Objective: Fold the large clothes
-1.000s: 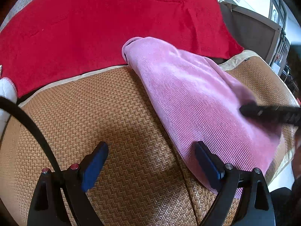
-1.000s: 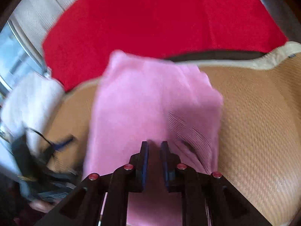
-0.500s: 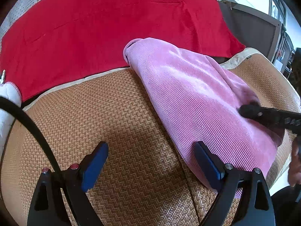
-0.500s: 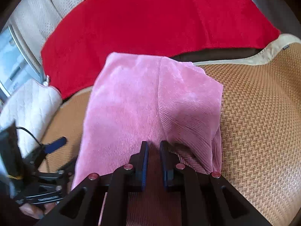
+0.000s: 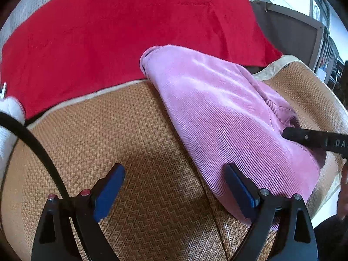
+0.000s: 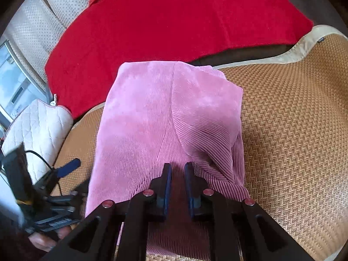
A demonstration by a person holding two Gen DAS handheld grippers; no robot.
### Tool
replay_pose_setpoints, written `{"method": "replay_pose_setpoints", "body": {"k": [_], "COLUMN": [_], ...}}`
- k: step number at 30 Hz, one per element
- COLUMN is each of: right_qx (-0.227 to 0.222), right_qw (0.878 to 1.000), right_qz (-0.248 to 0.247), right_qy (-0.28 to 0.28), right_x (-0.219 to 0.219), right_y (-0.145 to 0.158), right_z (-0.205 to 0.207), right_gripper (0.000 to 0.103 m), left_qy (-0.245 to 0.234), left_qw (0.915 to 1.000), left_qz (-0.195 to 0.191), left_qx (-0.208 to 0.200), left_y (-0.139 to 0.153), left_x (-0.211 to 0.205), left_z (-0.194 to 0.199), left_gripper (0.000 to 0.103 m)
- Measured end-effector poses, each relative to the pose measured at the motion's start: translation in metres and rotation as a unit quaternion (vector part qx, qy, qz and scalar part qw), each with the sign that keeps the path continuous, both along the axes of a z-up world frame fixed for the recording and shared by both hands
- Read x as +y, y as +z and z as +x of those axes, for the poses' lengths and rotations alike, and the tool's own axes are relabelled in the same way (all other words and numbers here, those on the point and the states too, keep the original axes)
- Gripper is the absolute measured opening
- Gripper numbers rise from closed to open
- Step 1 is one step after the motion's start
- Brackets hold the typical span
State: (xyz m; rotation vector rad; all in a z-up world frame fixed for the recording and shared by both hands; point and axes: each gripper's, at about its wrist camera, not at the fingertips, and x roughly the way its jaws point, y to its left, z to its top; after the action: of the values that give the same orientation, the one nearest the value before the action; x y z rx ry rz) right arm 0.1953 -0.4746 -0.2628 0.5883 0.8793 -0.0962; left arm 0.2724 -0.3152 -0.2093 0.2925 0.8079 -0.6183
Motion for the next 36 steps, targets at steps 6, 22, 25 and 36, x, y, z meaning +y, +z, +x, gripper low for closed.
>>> {"method": "replay_pose_setpoints", "body": {"k": [6, 22, 25, 36], "right_qx": [-0.034, -0.029, -0.047, 0.004], "right_qw": [0.999, 0.999, 0.998, 0.999], "right_qz": [0.003, 0.030, 0.023, -0.002], "right_qy": [-0.023, -0.032, -0.023, 0.038], "right_x": [-0.014, -0.032, -0.030, -0.008], "right_y": [0.024, 0.014, 0.031, 0.009], "right_z": [-0.005, 0.001, -0.021, -0.027], "right_gripper": [0.016, 0.016, 0.018, 0.016], "left_qy": [0.003, 0.002, 0.003, 0.004], "left_qw": [1.0000, 0.9997, 0.9998, 0.9996], "left_qz": [-0.003, 0.011, 0.011, 0.012], "left_qx": [-0.004, -0.019, -0.018, -0.024], "left_y": [0.003, 0.000, 0.000, 0.000], "left_x": [0.000, -0.004, -0.004, -0.004], "left_z": [-0.002, -0.002, -0.002, -0.005], "left_gripper": [0.093, 0.093, 0.093, 0.093]}}
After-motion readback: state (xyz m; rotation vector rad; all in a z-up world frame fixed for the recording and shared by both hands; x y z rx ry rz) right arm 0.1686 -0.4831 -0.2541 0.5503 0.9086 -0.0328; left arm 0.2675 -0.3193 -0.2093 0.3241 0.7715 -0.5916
